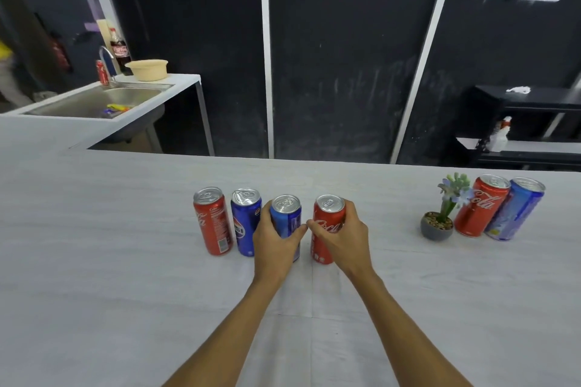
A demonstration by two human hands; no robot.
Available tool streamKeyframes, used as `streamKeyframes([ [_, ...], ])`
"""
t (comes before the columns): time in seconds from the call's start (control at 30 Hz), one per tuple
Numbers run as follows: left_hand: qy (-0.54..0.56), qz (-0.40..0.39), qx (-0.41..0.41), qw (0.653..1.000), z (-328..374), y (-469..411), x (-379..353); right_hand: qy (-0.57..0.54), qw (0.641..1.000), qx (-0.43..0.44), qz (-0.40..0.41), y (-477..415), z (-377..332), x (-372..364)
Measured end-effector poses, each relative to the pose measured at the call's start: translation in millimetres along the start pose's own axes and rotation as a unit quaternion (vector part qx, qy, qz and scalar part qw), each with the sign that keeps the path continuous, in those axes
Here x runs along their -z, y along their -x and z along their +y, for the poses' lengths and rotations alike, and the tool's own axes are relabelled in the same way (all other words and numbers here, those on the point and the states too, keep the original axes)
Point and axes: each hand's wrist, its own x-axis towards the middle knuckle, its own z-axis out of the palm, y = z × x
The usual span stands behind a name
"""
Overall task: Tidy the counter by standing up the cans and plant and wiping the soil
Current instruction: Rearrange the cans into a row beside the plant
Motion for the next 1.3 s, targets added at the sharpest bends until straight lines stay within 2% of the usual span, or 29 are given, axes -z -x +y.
streamKeyframes([
  [0.47,0.057,0.002,-0.026,0.998,-12.8,21.5,7.0,0.008,1.0,-0.007,0.012,22.1,18.4,-5.1],
  [1.3,0.012,0.014,-0.026,0.999,-27.9,36.6,12.4,0.072,0.997,-0.033,-0.003,43.9,19.5,3.7],
])
